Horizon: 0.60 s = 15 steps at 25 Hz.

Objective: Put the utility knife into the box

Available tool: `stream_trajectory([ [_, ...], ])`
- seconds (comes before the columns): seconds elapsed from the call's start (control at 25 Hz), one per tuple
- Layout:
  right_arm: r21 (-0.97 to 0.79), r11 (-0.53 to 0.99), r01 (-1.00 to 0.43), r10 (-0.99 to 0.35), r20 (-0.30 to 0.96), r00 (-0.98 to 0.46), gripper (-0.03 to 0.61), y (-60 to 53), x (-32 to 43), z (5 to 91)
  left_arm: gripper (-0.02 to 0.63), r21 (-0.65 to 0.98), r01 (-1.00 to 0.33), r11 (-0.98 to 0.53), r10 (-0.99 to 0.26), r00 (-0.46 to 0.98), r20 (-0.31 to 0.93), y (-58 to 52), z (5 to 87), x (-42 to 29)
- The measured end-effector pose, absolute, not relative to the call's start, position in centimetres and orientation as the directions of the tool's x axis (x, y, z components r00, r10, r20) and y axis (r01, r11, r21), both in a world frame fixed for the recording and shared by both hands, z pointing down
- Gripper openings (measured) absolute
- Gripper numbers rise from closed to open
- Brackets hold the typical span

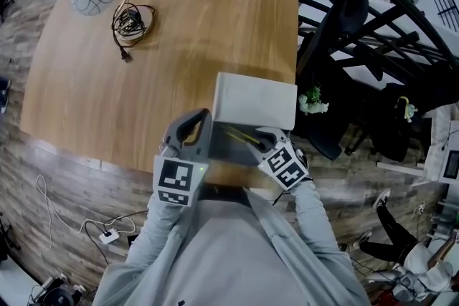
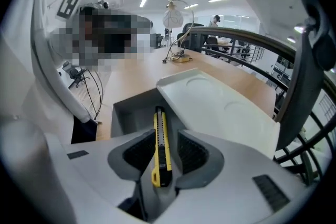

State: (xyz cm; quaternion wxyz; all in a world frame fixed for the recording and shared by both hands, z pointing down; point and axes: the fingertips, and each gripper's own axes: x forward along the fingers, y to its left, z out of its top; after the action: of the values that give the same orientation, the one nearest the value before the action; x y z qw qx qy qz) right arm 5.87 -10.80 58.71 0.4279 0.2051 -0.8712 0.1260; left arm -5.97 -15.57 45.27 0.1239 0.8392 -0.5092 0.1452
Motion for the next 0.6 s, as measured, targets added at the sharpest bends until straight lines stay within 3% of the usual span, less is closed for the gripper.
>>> stream_trajectory([
  [0.6,-0.075,0.764,-0.641,-0.520,0.518,-0.679,0.121,-14.2,7.5,47.2,0.018,0.026,-0.886,-0.463,-0.839,0.448,0.309,-16.5,42.1,-5.5],
])
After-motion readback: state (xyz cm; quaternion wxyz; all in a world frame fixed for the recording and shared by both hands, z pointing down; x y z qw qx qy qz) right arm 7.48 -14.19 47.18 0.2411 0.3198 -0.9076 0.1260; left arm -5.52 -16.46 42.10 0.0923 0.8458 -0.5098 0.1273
